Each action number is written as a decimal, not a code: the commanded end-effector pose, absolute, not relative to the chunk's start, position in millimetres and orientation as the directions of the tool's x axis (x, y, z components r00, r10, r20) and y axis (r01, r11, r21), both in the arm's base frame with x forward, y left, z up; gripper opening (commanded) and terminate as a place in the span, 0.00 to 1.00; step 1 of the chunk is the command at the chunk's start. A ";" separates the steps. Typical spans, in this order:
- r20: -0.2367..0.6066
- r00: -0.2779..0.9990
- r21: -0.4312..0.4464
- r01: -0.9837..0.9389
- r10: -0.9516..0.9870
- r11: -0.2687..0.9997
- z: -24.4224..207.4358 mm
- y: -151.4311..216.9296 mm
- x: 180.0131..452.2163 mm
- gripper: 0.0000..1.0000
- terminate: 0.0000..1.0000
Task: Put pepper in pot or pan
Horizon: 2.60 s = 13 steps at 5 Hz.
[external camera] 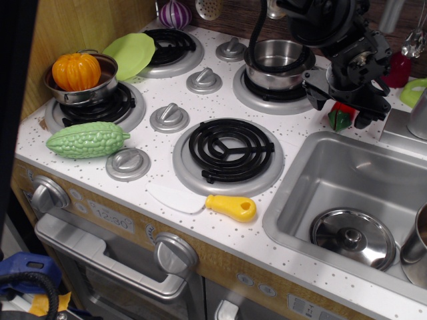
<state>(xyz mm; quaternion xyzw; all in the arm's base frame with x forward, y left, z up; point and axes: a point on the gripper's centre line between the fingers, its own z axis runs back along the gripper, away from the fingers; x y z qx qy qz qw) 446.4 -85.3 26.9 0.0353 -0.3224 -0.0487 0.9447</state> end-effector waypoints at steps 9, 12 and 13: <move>0.406 0.905 0.203 0.046 -0.127 0.978 116.1 -70.5 409.3 0.00 0.00; 0.540 0.802 0.379 0.037 -0.254 0.925 100.4 -18.2 453.9 0.00 0.00; 0.555 0.784 0.390 0.051 -0.279 0.919 91.4 13.4 458.4 0.00 0.00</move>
